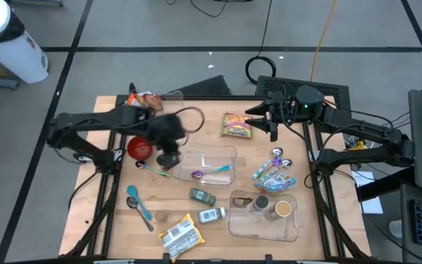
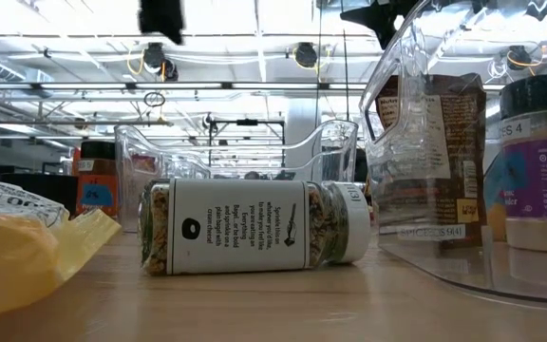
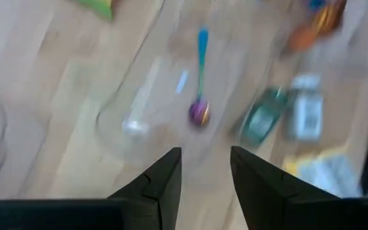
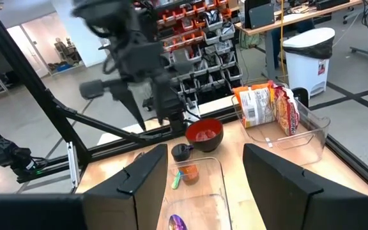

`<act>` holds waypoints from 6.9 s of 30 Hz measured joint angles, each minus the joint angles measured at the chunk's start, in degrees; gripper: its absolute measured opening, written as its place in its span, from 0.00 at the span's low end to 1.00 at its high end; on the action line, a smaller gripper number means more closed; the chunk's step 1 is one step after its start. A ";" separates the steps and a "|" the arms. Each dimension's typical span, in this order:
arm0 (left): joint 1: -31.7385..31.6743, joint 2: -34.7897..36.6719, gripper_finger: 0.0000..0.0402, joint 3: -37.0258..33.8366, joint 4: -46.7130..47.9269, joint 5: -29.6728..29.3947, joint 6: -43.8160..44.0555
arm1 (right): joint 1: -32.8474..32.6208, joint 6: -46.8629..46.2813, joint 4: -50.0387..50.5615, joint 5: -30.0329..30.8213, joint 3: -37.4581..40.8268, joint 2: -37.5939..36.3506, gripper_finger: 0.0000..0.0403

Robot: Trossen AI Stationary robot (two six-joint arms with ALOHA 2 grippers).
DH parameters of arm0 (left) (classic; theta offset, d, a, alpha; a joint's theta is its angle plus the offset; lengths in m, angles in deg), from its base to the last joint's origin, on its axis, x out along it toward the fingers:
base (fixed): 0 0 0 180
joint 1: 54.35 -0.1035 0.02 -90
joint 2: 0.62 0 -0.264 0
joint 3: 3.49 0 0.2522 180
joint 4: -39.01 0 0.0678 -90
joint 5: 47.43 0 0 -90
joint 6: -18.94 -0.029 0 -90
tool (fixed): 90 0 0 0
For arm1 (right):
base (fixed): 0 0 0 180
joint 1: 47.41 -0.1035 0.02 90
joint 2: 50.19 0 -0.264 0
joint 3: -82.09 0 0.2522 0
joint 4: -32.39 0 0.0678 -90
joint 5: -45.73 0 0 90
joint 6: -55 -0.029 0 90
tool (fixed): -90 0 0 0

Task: Pick & Place Food Item
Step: Put the left blue spoon into the middle transparent bin

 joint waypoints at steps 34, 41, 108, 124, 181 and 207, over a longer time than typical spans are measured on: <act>9.37 26.19 0.35 -35.78 5.61 -6.11 -10.02 | -7.15 -13.66 -12.46 13.87 -0.02 6.24 0.49; 9.39 28.88 0.35 -42.29 0.56 -2.37 -13.90 | -13.20 -18.91 -19.44 21.69 -0.02 13.48 0.49; 5.07 13.15 0.32 -64.98 -39.71 -0.84 6.33 | -22.87 -22.95 -32.59 22.69 0.00 24.25 0.49; 8.44 12.86 0.01 -62.82 -42.94 10.67 15.32 | -22.87 -22.38 -32.65 22.71 0.00 24.25 0.49; 6.86 17.91 0.00 -35.13 -5.31 4.40 14.54 | -22.74 -21.21 -33.08 22.67 0.00 24.25 0.49; -2.94 -11.83 0.00 5.65 0.05 7.79 -11.58 | -16.08 -13.47 -9.21 18.39 0.04 7.81 0.49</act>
